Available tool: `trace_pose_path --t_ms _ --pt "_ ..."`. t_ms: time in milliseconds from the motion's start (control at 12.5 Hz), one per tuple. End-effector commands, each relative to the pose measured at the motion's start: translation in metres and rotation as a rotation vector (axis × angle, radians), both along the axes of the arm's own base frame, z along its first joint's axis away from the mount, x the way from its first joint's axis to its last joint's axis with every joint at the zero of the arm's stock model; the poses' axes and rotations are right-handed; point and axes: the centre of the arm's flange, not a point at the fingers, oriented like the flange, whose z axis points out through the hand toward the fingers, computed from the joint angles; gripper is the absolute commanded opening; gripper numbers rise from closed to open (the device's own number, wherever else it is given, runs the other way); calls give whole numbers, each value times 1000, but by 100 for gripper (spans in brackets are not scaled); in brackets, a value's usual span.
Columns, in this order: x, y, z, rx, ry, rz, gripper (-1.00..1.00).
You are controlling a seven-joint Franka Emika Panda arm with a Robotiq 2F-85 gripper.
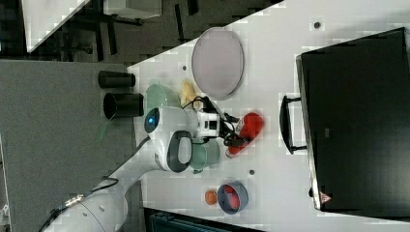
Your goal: Pick Ketchup from oven and place it on table.
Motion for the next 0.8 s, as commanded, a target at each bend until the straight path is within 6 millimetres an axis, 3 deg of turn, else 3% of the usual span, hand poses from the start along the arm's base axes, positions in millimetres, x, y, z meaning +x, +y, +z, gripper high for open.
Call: trace_pose_path --t_ms 80,160,240,400,560,800 --pt "53 -18 140 21 -309 -65 100" --pt "59 -17 179 30 -378 -66 100" --pt "63 -18 238 45 -458 -67 100" --pt "62 -18 297 61 -480 -63 100" --pt "59 -19 358 72 -386 -52 100" --pt "59 -24 402 23 -320 -37 100"
